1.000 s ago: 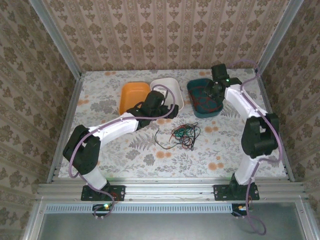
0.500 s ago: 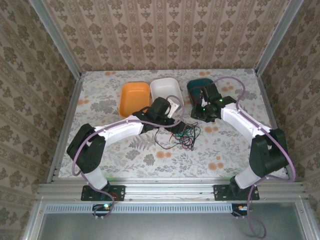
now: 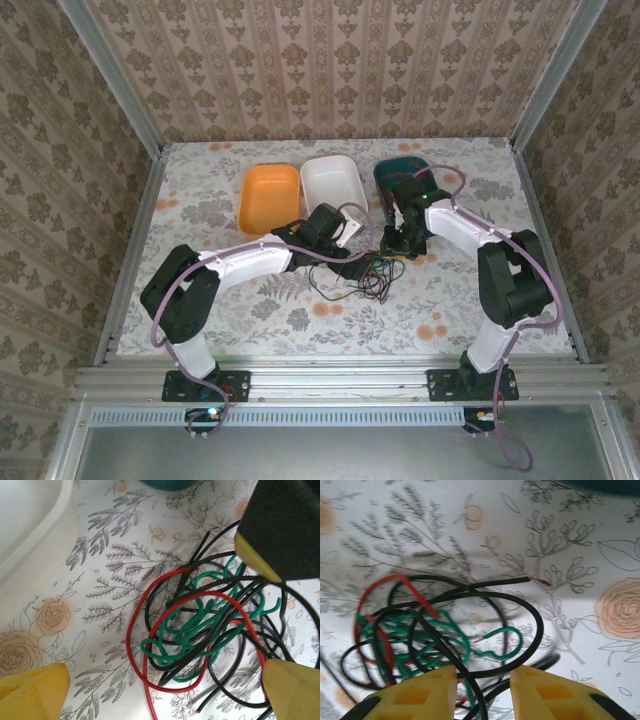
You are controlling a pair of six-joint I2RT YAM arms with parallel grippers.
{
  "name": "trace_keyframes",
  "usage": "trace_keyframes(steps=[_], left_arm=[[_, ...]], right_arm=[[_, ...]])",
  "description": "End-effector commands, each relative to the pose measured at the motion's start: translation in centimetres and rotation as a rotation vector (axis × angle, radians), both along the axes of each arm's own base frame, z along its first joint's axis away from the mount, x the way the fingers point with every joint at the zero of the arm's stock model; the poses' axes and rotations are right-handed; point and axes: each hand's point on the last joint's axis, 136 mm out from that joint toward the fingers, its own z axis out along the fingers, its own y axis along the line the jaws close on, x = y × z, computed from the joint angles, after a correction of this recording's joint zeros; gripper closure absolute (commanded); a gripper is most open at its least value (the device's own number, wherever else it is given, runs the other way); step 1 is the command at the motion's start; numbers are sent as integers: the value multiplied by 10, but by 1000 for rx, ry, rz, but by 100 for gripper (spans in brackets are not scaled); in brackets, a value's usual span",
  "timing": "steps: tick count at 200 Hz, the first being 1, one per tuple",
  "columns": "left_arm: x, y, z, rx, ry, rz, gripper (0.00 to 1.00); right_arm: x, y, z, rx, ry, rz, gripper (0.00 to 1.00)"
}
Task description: Untangle the cables
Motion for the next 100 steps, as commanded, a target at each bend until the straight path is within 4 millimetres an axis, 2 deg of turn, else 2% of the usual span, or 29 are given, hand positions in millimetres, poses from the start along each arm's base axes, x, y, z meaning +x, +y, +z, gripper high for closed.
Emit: trace_keyframes(steps=[1,26,45,100], left_arm=[[3,7,-6,21,-19,18,0],[4,11,-13,37,-13,36,1],[6,13,-18,50,-13,48,2],[15,23,-25,59,-30,106,5]], right_arm=[[-17,-23,-22,-128,99,-11,66],[-27,-43,-37,-148,152,-76,67],[-26,-49,-31,-120,118,-115,67],[0,-35,41,-23,-212,-129,66]])
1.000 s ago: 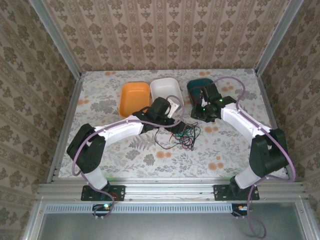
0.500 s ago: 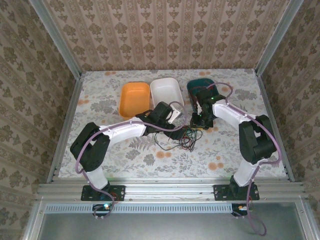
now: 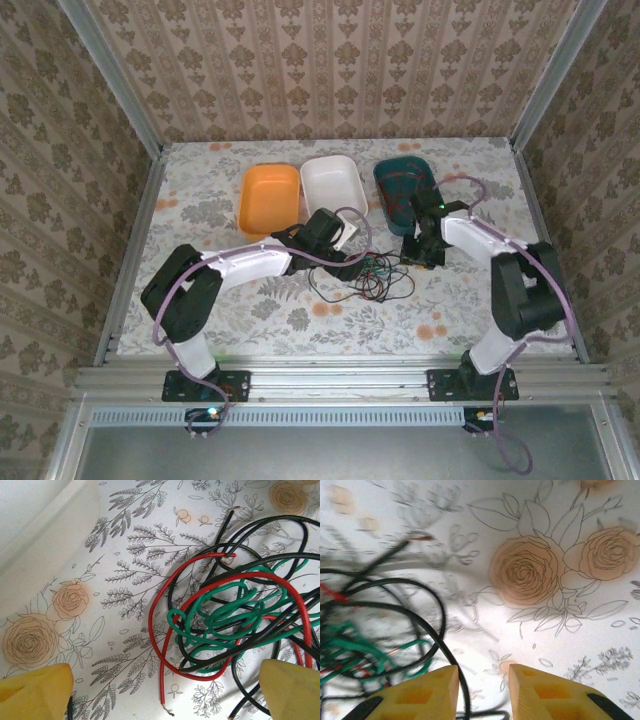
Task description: Untangle the cables
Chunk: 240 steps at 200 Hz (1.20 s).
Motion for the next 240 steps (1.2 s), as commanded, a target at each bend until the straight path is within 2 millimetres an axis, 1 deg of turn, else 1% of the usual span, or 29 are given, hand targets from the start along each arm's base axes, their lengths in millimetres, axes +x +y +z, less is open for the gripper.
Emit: trace_keyframes(steps=[1,32,44,51,70,87,102,117,132,153,184,201,240], left_arm=[[8,10,-10,13,-4,57,5],[15,19,-6,-24,-19,119,5],[17,22,-5,-39,-19,138,5],[18,24,-5,-41,-18,145,6],[17,26,-6,-34,-17,147,6],[16,27,-7,-28,-16,144,6],[16,28,-6,-26,-19,148,6],[16,28,-3,-30,-23,148,6],[16,28,-1,-34,-27,147,6],[17,26,2,-38,-33,140,6],[16,25,3,-40,-33,136,6],[15,24,3,-39,-32,131,6],[14,21,2,-28,-34,116,5]], right_arm=[[20,10,39,30,-178,-2,66],[28,34,66,52,-305,90,67],[31,46,72,60,-344,136,67],[32,57,74,81,-354,176,68],[29,85,69,131,-305,283,71],[24,98,59,107,-245,367,73],[21,98,45,80,-181,371,76],[20,92,32,37,-127,357,77],[20,87,25,3,-101,347,77],[16,83,16,-14,-71,348,77],[11,84,2,-15,-16,356,77],[13,88,-1,-3,-12,367,78],[13,93,6,28,-33,381,78]])
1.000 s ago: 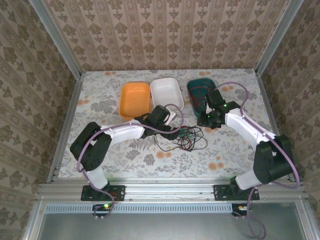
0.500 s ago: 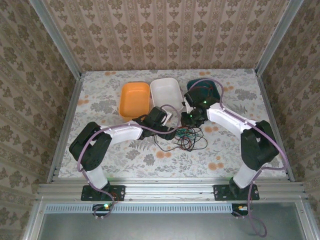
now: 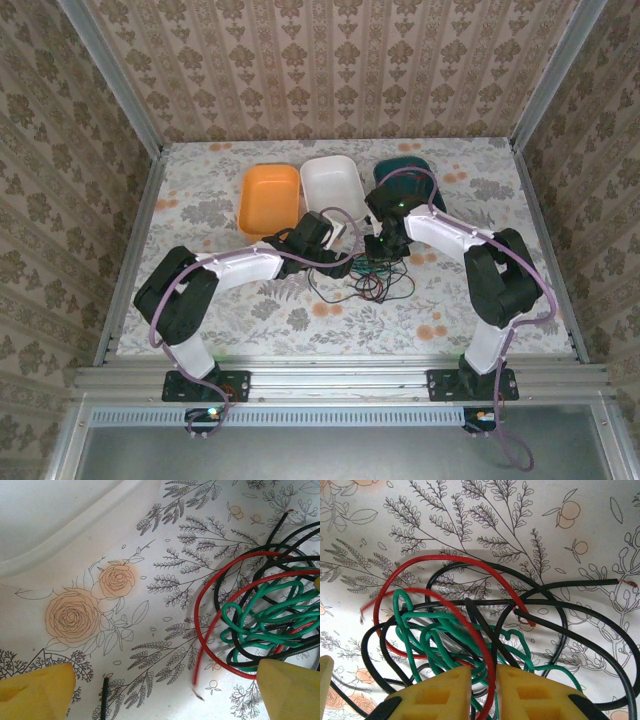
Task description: Untangle the cables
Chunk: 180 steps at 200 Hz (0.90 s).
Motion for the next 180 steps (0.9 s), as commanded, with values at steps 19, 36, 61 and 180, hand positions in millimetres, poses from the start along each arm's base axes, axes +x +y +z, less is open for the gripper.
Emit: trace_keyframes(steps=[19,36,61,180], left_arm=[[2,-6,9,-4,-22,-17,5],[3,-9,9,-1,-23,-26,5],[4,-13,11,-6,-26,-39,5],[11,-48,-9,-29,-14,-110,5]], right_arm=[[-4,6,12,43,5,34,80],[-6,8,11,54,8,41,83],[-6,10,13,66,6,46,94],[34,-4,189,401,-494,-152,100]])
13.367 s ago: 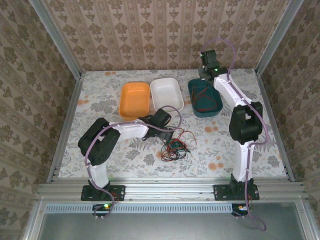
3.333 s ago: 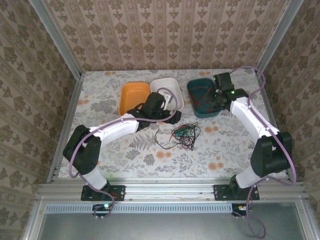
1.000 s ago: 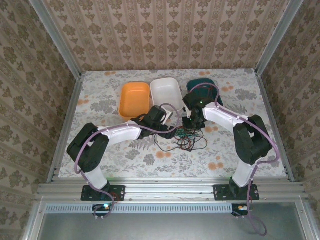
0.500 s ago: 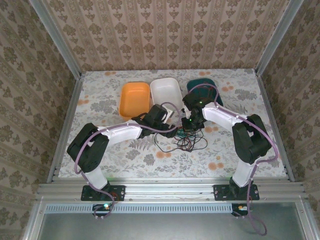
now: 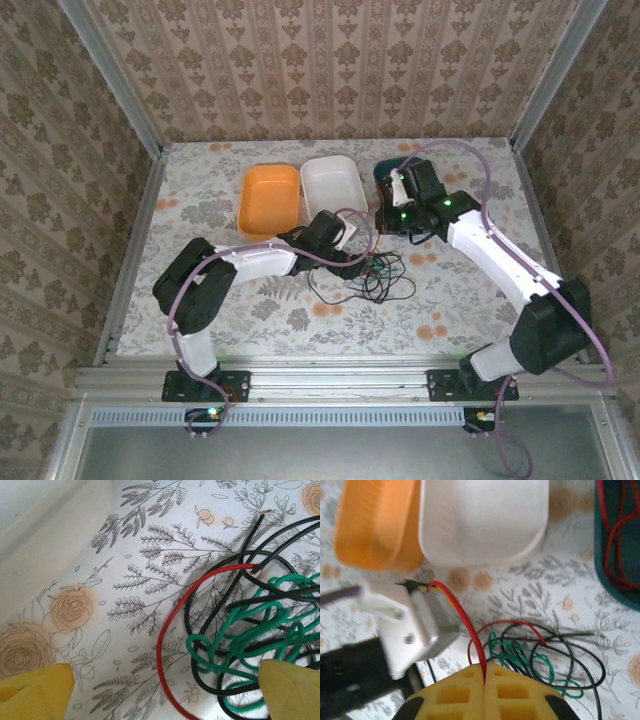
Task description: Untangle the cables
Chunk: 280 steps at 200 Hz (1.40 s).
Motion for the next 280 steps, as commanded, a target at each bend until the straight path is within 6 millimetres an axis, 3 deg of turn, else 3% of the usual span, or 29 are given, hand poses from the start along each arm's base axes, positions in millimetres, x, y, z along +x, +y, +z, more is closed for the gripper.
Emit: trace_keyframes(steps=[1,43,76,162,206,236,255,280], left_arm=[[8,-15,5,-31,-22,-22,5],[7,-13,-17,-1,9,-14,5],[3,-7,-31,19,35,0,5],[6,17,-18,10,0,97,0],[16,31,17,-85,-49,172,0],[24,37,38,-134,-75,206,0],[29,42,48,-140,-94,232,0],[35,47,59,-150,-132,272,0]], right_arm=[[5,-3,47,95,-122,-48,100],[5,-34,122,131,-397,-176,100],[-1,-59,169,129,-576,-270,100],[14,-108,245,26,-901,-511,100],[19,-116,272,-29,-987,-544,100],[22,-118,280,-26,-1011,-552,100],[23,-117,282,-20,-1020,-548,100],[37,-117,271,-55,-994,-546,100]])
